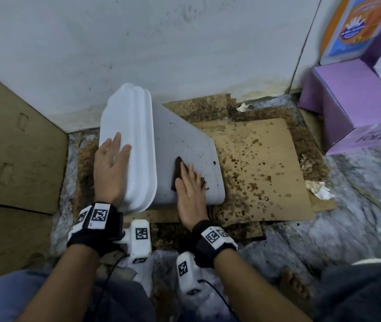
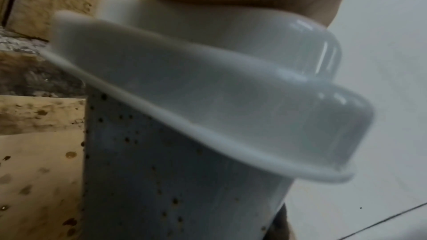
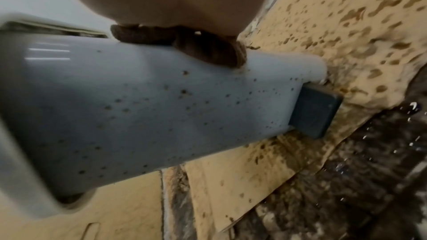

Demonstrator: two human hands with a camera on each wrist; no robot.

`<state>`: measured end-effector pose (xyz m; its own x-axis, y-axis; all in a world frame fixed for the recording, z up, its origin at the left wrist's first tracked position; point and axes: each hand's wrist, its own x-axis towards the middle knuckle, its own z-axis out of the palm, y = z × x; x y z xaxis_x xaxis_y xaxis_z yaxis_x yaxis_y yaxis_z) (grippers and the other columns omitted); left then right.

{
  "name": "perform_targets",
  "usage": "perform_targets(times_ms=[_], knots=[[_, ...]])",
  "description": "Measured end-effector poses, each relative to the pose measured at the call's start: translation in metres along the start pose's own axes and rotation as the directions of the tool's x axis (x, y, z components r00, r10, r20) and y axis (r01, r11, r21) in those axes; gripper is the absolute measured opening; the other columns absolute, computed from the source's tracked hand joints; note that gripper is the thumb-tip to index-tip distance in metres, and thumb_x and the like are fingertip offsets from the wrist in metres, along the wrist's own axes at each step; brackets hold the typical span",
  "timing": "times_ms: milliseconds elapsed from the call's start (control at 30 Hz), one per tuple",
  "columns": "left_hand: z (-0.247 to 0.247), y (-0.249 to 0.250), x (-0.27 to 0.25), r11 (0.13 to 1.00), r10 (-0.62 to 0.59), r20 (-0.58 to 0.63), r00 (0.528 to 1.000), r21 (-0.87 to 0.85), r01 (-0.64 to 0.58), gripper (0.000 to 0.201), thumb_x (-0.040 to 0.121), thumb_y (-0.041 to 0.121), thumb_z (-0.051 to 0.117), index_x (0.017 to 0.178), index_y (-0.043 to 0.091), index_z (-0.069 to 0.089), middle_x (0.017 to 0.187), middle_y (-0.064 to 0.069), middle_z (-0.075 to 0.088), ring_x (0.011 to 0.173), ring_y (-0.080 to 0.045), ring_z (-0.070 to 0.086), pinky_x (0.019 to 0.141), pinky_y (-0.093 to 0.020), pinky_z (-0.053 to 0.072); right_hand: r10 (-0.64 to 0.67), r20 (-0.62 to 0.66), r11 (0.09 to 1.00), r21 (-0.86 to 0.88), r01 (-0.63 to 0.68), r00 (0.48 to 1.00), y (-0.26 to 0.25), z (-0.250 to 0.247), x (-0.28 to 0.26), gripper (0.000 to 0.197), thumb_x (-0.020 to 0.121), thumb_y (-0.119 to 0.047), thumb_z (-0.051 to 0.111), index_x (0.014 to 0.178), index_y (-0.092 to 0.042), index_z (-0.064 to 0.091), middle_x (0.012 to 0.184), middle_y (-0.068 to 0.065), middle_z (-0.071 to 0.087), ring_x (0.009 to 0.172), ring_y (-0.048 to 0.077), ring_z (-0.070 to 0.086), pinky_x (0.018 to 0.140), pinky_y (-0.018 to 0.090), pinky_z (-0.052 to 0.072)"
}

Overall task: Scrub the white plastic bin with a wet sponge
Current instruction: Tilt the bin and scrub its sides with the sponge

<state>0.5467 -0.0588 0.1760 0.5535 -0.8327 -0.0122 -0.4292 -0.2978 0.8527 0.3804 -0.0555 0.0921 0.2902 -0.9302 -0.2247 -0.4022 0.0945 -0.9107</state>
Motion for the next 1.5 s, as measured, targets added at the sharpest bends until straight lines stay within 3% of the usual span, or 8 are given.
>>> perform_targets(times_ms=[100, 333, 567, 700, 833, 1000, 1233, 1500], knots=[[0.002, -0.002, 0.003, 1.000, 0.008, -0.002, 1.000, 0.027, -0.008, 0.047, 0.100, 0.044, 0.049, 0.145, 0.034, 0.044, 0.158, 0.006, 0.028, 0.145, -0.007, 0.026, 0.116, -0.026, 0.018, -0.007, 0.006, 1.000, 0.013, 0.007, 1.000, 0.001, -0.001, 0.002, 0.050, 0.101, -0.046, 0.015, 0.151, -0.041, 0.008, 0.162, -0.008, -0.004, 0.149, 0.015, -0.011, 0.119, 0.049, -0.010], [-0.006, -0.010, 0.007, 0.999, -0.015, -0.015, 1.000, 0.043, 0.016, 0.060, 0.089, 0.063, 0.044, 0.144, 0.040, 0.045, 0.157, 0.009, 0.034, 0.143, -0.006, 0.031, 0.121, -0.037, 0.021, -0.255, 0.014, 0.966, 0.051, 0.254, 0.967, -0.033, 0.023, -0.025, 0.053, 0.097, -0.050, 0.011, 0.149, -0.044, 0.008, 0.160, -0.018, -0.004, 0.147, 0.007, -0.016, 0.119, 0.046, -0.012], [-0.013, -0.023, 0.031, 0.986, -0.149, 0.050, 0.988, -0.073, 0.153, 0.064, 0.079, 0.056, 0.052, 0.140, 0.038, 0.048, 0.147, 0.005, 0.048, 0.134, -0.019, 0.047, 0.112, -0.052, 0.036, -0.090, 0.089, 0.995, -0.030, 0.093, 0.992, -0.005, 0.008, 0.003, 0.055, 0.097, -0.046, 0.013, 0.151, -0.041, 0.004, 0.162, -0.010, -0.009, 0.147, 0.011, -0.017, 0.118, 0.051, -0.011], [-0.007, 0.000, 0.020, 0.985, -0.166, 0.012, 0.986, -0.035, 0.167, 0.065, 0.081, 0.048, 0.045, 0.143, 0.030, 0.044, 0.148, 0.003, 0.042, 0.131, -0.018, 0.045, 0.113, -0.043, 0.034, -0.024, 0.127, 0.996, -0.077, 0.034, 0.992, -0.014, 0.009, 0.006, 0.053, 0.102, -0.043, 0.014, 0.152, -0.039, -0.002, 0.161, -0.008, -0.015, 0.147, 0.016, -0.020, 0.116, 0.052, -0.015], [-0.001, 0.005, 0.009, 0.993, -0.108, -0.023, 0.994, 0.037, 0.109, 0.061, 0.091, 0.052, 0.044, 0.147, 0.030, 0.037, 0.153, 0.001, 0.035, 0.134, -0.020, 0.042, 0.113, -0.042, 0.032, -0.156, 0.125, 0.983, -0.079, 0.167, 0.980, -0.038, 0.017, -0.001, 0.056, 0.097, -0.049, 0.009, 0.151, -0.040, -0.004, 0.161, -0.010, -0.013, 0.147, 0.015, -0.020, 0.114, 0.044, -0.019], [0.001, 0.007, 0.004, 0.994, -0.091, -0.025, 0.996, 0.062, 0.092, 0.067, 0.084, 0.062, 0.045, 0.145, 0.033, 0.037, 0.153, 0.002, 0.035, 0.133, -0.022, 0.043, 0.113, -0.048, 0.034, -0.274, 0.090, 0.958, -0.059, 0.280, 0.957, -0.015, 0.015, -0.007, 0.055, 0.096, -0.053, 0.009, 0.149, -0.044, -0.003, 0.160, -0.014, -0.012, 0.146, 0.009, -0.020, 0.114, 0.040, -0.019], [-0.001, 0.005, 0.007, 0.993, -0.106, -0.029, 0.994, 0.048, 0.107, 0.072, 0.080, 0.064, 0.044, 0.145, 0.033, 0.038, 0.150, 0.001, 0.036, 0.131, -0.022, 0.044, 0.113, -0.049, 0.033, -0.098, 0.025, 0.992, -0.082, 0.100, 0.995, 0.019, 0.014, -0.005, 0.062, 0.089, -0.059, 0.002, 0.149, -0.042, -0.004, 0.161, -0.008, -0.015, 0.147, 0.016, -0.021, 0.115, 0.055, -0.015], [-0.004, 0.001, 0.007, 0.992, -0.105, -0.026, 0.994, 0.073, 0.106, 0.065, 0.087, 0.058, 0.043, 0.146, 0.031, 0.036, 0.149, 0.000, 0.035, 0.131, -0.021, 0.043, 0.112, -0.047, 0.034, -0.312, 0.039, 0.948, -0.061, 0.314, 0.949, -0.021, 0.033, -0.013, 0.051, 0.097, -0.050, 0.009, 0.147, -0.046, 0.000, 0.161, -0.015, -0.009, 0.147, 0.009, -0.017, 0.117, 0.050, -0.013]])
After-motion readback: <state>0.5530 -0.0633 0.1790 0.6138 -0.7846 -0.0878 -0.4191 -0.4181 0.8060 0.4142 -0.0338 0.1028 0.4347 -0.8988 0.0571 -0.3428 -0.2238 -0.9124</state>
